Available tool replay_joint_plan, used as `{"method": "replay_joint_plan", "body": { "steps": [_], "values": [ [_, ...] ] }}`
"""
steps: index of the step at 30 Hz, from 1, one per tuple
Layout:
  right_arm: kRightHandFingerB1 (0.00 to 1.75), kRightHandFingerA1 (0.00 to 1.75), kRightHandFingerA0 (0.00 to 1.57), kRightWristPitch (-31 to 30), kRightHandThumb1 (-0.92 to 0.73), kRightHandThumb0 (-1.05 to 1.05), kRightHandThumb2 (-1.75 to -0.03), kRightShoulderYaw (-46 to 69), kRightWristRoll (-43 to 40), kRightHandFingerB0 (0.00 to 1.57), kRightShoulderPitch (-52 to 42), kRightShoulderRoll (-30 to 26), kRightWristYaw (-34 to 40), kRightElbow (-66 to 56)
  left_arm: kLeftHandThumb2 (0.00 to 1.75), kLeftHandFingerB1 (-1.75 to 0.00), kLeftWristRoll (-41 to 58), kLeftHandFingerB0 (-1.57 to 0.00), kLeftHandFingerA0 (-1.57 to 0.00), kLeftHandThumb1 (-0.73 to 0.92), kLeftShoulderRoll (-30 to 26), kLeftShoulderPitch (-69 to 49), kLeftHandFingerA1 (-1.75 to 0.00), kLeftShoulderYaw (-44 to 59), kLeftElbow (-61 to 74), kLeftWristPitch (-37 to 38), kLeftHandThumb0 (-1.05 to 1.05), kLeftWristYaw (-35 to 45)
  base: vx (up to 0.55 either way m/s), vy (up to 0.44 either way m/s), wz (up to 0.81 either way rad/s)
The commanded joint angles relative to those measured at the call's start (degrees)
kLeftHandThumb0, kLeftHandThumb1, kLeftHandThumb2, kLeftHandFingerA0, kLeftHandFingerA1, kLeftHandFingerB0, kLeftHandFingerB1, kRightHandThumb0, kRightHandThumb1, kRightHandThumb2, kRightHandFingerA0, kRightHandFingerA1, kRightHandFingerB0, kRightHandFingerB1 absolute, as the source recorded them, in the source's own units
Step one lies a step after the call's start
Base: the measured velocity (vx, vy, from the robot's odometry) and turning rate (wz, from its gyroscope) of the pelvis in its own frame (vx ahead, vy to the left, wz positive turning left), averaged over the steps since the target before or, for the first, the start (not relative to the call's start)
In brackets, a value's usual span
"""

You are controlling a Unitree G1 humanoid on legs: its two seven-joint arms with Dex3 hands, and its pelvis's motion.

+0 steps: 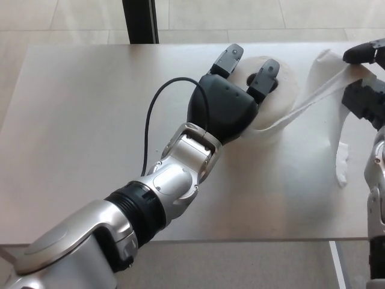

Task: A toilet paper roll is kept in the middle of the desk infront of the robot. The robot places its left hand on the top of the toilet paper roll to hold it still and uses its right hand to tear off a piece of toilet paper from it and hands the paper to a person

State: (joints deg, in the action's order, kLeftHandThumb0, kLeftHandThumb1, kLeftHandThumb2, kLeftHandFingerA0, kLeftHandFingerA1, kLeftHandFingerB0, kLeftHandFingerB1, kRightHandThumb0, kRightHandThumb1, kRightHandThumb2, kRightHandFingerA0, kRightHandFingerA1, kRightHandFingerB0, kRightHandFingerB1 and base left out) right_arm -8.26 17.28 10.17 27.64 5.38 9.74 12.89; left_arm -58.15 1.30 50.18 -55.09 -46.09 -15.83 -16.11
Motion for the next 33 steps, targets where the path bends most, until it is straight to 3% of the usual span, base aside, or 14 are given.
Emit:
{"method": "replay_joint_plan", "body": {
  "steps": [1,4,5,6,11,12,14,17,18,19,23,26,27,33],
  "values": [
    [1.69,1.75,0.95,-11.45,-0.92,-0.34,-0.67,24.66,-55.17,0.59,18.72,9.85,29.90,-19.11,0.85,0.00,-0.89,0.00,0.00,0.66,-2.01,-2.43,0.00,-0.17,-2.04,1.05,-0.63,2.49,0.00,0.000,0.00],
    [1.51,1.75,0.95,-11.10,-0.92,-0.38,-0.69,26.02,-56.47,0.51,21.10,8.95,31.67,-18.69,0.85,0.00,-1.22,0.00,0.00,0.67,-1.99,-2.14,0.00,-0.48,-2.33,0.92,-0.63,2.78,0.00,0.000,0.00],
    [1.75,1.75,0.97,-11.40,-0.88,-0.29,-0.86,26.20,-56.66,0.62,21.34,8.53,31.16,-18.72,0.83,0.00,-1.28,0.00,0.00,0.64,-1.97,-2.14,0.00,-0.51,-2.50,0.94,-0.63,2.46,0.00,0.000,0.00],
    [1.75,1.75,0.96,-11.62,-0.92,-0.33,-0.77,26.88,-57.72,0.66,22.34,7.65,31.55,-18.75,0.84,0.00,-1.54,0.00,0.00,0.66,-1.96,-2.09,0.00,-0.71,-2.70,0.89,-0.63,2.13,0.00,0.000,0.00],
    [1.75,1.75,0.96,-10.56,-0.92,-0.27,-0.85,29.55,-59.45,0.73,25.76,5.59,33.66,-18.03,0.87,-0.03,-1.82,0.00,0.00,0.68,-2.25,-2.56,0.00,-1.05,-1.95,0.81,-0.63,2.55,0.00,0.000,0.00],
    [1.75,1.75,0.99,-10.17,-0.92,-0.29,-0.83,30.37,-59.57,0.71,27.04,4.78,34.19,-17.61,0.81,-0.08,-1.99,0.00,0.00,0.48,-2.44,-2.72,-0.14,-1.25,-1.83,0.96,-0.74,2.44,0.00,0.000,0.00],
    [1.75,1.75,0.99,-10.35,-0.92,-0.29,-0.83,31.00,-59.97,0.71,27.84,4.44,34.78,-17.49,0.81,-0.08,-2.02,0.00,0.00,0.48,-2.51,-2.74,-0.14,-1.32,-1.81,1.08,-0.74,2.42,0.00,0.000,0.00],
    [1.75,1.75,1.00,-11.24,-0.92,-0.35,-0.79,32.29,-59.56,0.71,30.78,2.34,35.20,-16.63,0.81,-0.08,-2.63,0.00,0.00,0.49,-2.98,-2.80,-0.12,-1.95,-1.68,1.30,-0.76,2.52,0.00,0.000,0.00],
    [1.75,1.75,1.01,-11.38,-0.92,-0.35,-0.78,32.85,-59.64,0.72,31.75,1.87,35.62,-16.31,0.83,-0.06,-2.70,0.00,0.00,0.67,-3.26,-2.90,0.00,-2.05,-1.38,1.53,-0.61,2.57,0.00,0.000,0.00],
    [1.75,1.75,1.02,-11.89,-0.92,-0.40,-0.75,33.57,-59.98,0.73,33.12,0.80,36.15,-15.62,0.81,-0.09,-2.76,0.00,0.00,0.49,-3.35,-2.92,-0.13,-2.15,-1.38,1.67,-0.76,2.56,0.00,0.000,0.00],
    [1.70,1.75,1.00,-11.79,-0.92,-0.47,-0.73,36.02,-61.24,0.69,37.52,-2.02,36.80,-13.49,0.83,-0.12,-2.34,0.00,0.00,0.49,-3.63,-3.50,-0.15,-1.90,-1.38,2.16,-0.73,1.97,0.00,0.000,0.00],
    [1.75,1.75,1.03,-12.76,-0.92,-0.49,-0.78,37.10,-61.46,0.68,38.64,-2.70,37.43,-13.00,0.83,-0.13,-2.56,0.00,0.00,0.49,-3.48,-3.64,-0.15,-2.12,-1.61,1.96,-0.72,1.70,0.00,0.000,0.00],
    [1.75,1.75,1.04,-13.14,-0.92,-0.46,-0.78,38.00,-62.93,0.67,38.90,-3.47,36.95,-12.95,0.83,-0.06,-2.24,0.00,0.00,0.68,-3.38,-3.61,0.00,-1.99,-1.69,2.25,-0.60,2.04,0.00,0.000,0.00],
    [1.71,1.75,0.97,-14.84,-0.92,-0.49,-0.69,40.53,-58.66,0.64,44.49,-8.79,36.39,-8.90,0.80,-0.09,-2.71,0.00,0.00,0.68,-3.91,-4.63,-0.01,-2.52,-1.33,2.32,-0.58,1.15,0.00,0.000,0.00]
  ]
}}
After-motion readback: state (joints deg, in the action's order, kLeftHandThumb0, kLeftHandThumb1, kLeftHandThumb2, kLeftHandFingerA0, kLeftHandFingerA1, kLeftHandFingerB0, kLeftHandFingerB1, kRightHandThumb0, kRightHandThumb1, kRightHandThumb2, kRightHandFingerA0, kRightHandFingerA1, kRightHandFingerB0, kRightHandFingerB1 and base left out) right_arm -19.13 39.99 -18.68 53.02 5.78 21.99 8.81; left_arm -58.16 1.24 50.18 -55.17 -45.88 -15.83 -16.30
